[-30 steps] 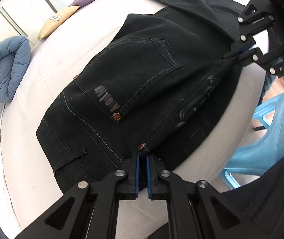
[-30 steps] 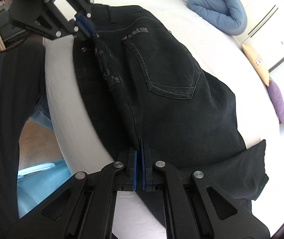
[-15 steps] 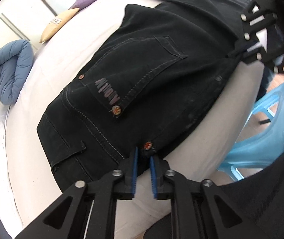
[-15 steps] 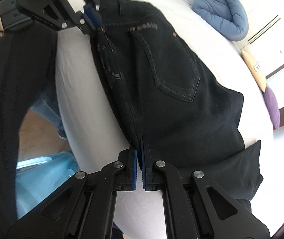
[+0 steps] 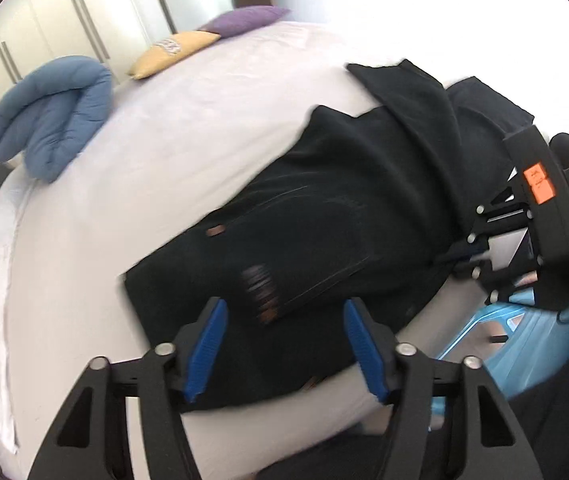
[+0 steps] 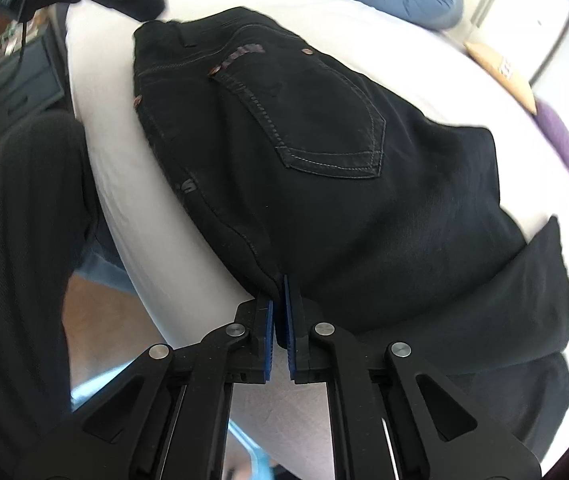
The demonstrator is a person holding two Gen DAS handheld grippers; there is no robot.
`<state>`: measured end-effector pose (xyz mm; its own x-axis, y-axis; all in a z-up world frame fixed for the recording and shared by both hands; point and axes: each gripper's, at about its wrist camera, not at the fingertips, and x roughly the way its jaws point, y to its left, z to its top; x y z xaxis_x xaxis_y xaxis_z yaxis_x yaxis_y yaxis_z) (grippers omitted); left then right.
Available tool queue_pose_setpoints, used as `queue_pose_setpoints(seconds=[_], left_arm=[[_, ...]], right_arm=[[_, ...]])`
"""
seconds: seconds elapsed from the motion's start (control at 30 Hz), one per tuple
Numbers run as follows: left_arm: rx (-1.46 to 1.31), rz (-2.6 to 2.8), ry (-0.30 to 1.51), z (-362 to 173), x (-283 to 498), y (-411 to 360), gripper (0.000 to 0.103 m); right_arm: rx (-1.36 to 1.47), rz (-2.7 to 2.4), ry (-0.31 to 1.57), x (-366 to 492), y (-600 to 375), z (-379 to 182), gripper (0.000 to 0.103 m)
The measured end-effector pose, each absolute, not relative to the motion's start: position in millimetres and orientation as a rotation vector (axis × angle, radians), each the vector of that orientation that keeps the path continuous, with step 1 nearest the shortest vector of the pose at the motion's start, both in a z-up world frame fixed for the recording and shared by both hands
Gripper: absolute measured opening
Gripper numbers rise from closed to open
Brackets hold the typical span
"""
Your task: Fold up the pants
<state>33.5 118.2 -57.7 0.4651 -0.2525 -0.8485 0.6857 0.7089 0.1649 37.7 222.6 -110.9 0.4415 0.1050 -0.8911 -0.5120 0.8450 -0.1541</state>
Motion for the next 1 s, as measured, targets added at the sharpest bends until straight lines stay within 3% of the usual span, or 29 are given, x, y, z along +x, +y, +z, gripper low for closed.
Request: queue_pose_setpoints(seconds=[0.1,0.2,0.47,0.57,0.63,0.67,0.7,0.77,1.0], left_arm=[[0.549,-0.608,1.024,-106.7,50.2,82.5,0.042],[0.51,-0.547,1.072,-146.9,63.8,71.7,0.044],[0.382,-0.53,1.009,-97.5,67.2,61.2,0.043],[0.374,-0.519,1.007,-101.2,77.4,48.2,0.043],[0.374,-0.505,1.07,-127.1,83.7,45.2,0.044],[0.353,-0.498,1.111,-144.0,85.8,45.9,0.044],[0.32,-0.495,1.111,-146.2,85.8,43.6,0.045],[0.234,-0.494,1.133,-146.5,95.3,48.5,0.046],[0.218,-0.468,1.141,-150.0,105.1,40.6,0.047]], right_arm=[[-0.322,0.415,1.064,41.7,210.5,-108.7,0.008],[-0.162,0.431,1.076,44.6,190.8,-103.8,0.011],[0.134,0.401,1.021,32.9,116.1,-64.8,0.012],[0.266,0.31,0.988,52.2,63.1,-47.6,0.014],[0.306,0.238,0.951,67.3,30.4,-36.5,0.044],[0.308,0.17,0.931,78.8,9.6,-29.7,0.082],[0.32,0.12,0.903,85.8,-6.6,-23.5,0.093],[0.337,0.045,0.855,104.9,-39.4,-10.4,0.093],[0.338,-0.265,1.069,234.9,-122.6,-22.7,0.092]])
